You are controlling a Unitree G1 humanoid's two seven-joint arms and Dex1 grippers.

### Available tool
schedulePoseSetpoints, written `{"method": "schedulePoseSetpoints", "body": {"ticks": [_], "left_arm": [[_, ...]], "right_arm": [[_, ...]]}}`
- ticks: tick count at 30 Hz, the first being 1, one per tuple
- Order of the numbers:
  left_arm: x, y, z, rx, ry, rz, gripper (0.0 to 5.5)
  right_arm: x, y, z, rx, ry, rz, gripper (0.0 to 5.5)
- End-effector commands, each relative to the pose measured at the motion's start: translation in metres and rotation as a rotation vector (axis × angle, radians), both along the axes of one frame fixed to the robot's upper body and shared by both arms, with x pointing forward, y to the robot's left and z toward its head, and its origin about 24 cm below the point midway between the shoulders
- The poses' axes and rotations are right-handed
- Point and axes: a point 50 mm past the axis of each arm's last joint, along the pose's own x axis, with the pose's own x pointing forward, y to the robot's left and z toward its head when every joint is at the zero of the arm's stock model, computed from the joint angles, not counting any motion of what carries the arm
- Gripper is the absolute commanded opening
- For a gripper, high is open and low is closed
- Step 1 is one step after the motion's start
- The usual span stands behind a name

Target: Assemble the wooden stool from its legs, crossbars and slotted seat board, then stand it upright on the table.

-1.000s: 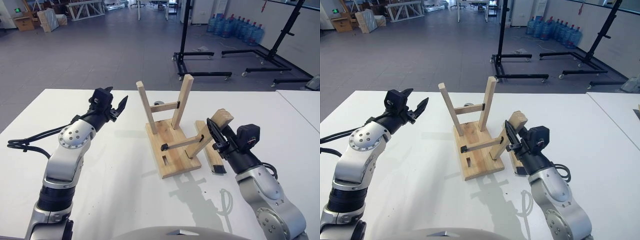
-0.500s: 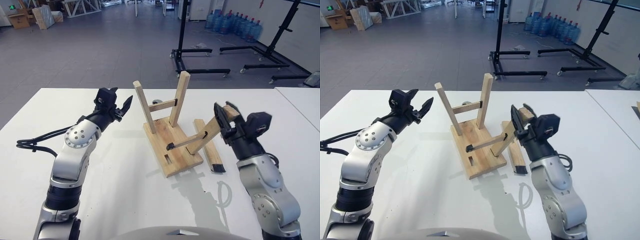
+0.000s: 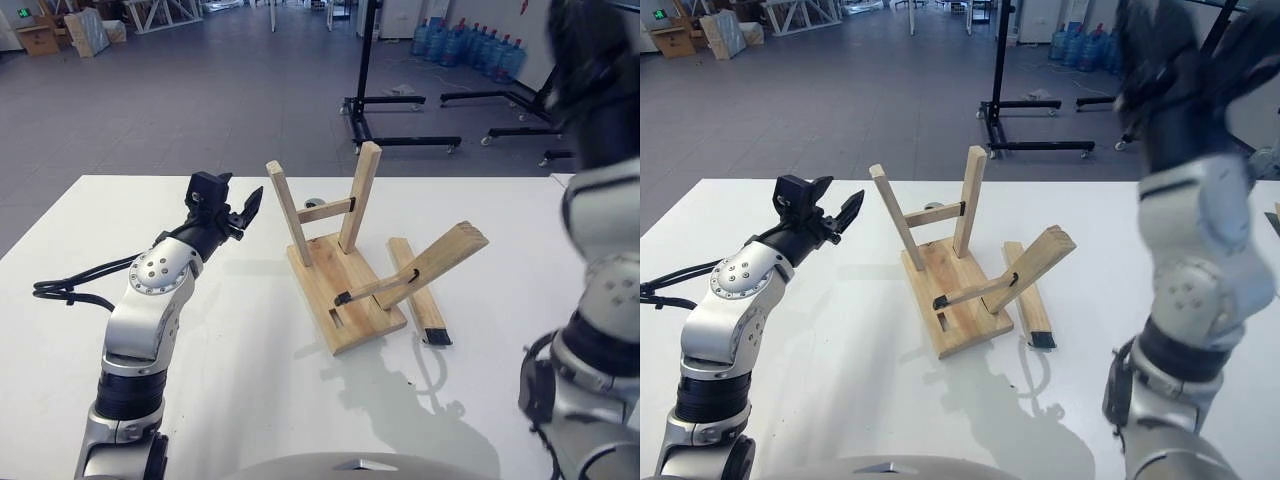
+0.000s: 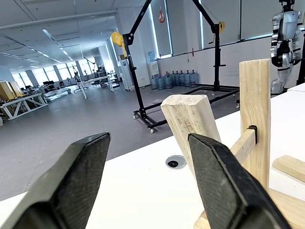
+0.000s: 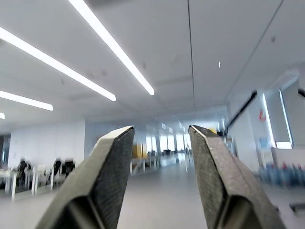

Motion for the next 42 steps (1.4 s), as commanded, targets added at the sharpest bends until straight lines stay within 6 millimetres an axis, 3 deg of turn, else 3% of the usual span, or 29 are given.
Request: {"method": "schedulePoseSetpoints", "body": {"ticks": [1, 2, 3, 4, 6, 10, 14, 16, 18, 21, 23, 25, 27, 29, 31, 36, 42], "left_arm": [[-0.002, -0.005, -0.001, 0.007, -0.004, 0.000, 3.00], [-0.001, -0.007, -0.001, 0.009, -0.004, -0.006, 3.00], [0.001, -0.010, -0.001, 0.014, -0.005, -0.021, 3.00], [0.002, -0.010, 0.000, 0.027, -0.009, -0.032, 3.00], [0.002, -0.007, 0.000, 0.025, -0.001, -0.024, 3.00], [0.000, -0.017, -0.004, 0.013, 0.014, -0.055, 3.00], [0.000, -0.021, -0.004, 0.009, 0.016, -0.068, 3.00], [-0.001, -0.022, -0.006, 0.014, 0.020, -0.072, 3.00], [-0.002, -0.023, -0.007, 0.018, 0.019, -0.073, 3.00], [-0.002, -0.023, -0.006, 0.012, 0.014, -0.067, 3.00], [-0.004, -0.021, -0.006, 0.010, 0.010, -0.053, 3.00], [-0.005, -0.018, -0.007, 0.010, 0.011, -0.038, 3.00], [-0.006, -0.015, -0.009, 0.022, 0.015, -0.027, 3.00], [-0.006, -0.011, -0.010, 0.037, 0.019, -0.016, 3.00], [-0.006, -0.010, -0.011, 0.042, 0.022, -0.010, 3.00], [-0.006, -0.016, -0.010, 0.046, 0.019, -0.034, 3.00], [-0.005, -0.019, -0.013, 0.059, 0.025, -0.048, 3.00]], "right_arm": [[0.028, 0.021, -0.103, -0.042, 0.489, 0.062, 2.09], [0.025, 0.027, -0.168, -0.138, 0.751, 0.045, 2.09], [0.010, 0.029, -0.219, -0.207, 0.964, 0.048, 2.09], [-0.009, 0.033, -0.250, -0.198, 1.094, 0.070, 2.09], [-0.020, 0.039, -0.258, -0.190, 1.112, 0.093, 2.09], [0.003, 0.040, -0.223, -0.199, 0.885, 0.039, 2.09], [0.024, 0.030, -0.151, -0.074, 0.561, -0.017, 2.09], [0.024, 0.027, -0.113, 0.018, 0.409, -0.010, 2.09], [0.020, 0.019, -0.089, 0.136, 0.324, -0.015, 2.09], [0.011, -0.001, -0.070, 0.236, 0.249, -0.092, 2.09], [0.010, -0.019, -0.092, 0.167, 0.333, -0.233, 2.09], [0.006, -0.038, -0.146, -0.001, 0.542, -0.330, 2.29], [-0.014, -0.047, -0.198, -0.079, 0.731, -0.322, 2.66], [-0.039, -0.036, -0.239, -0.126, 0.905, -0.227, 3.00], [-0.056, -0.018, -0.266, -0.143, 1.057, -0.090, 3.33], [-0.066, 0.006, -0.294, -0.186, 1.235, 0.026, 3.33], [-0.054, 0.006, -0.321, -0.277, 1.347, -0.047, 3.33]]}}
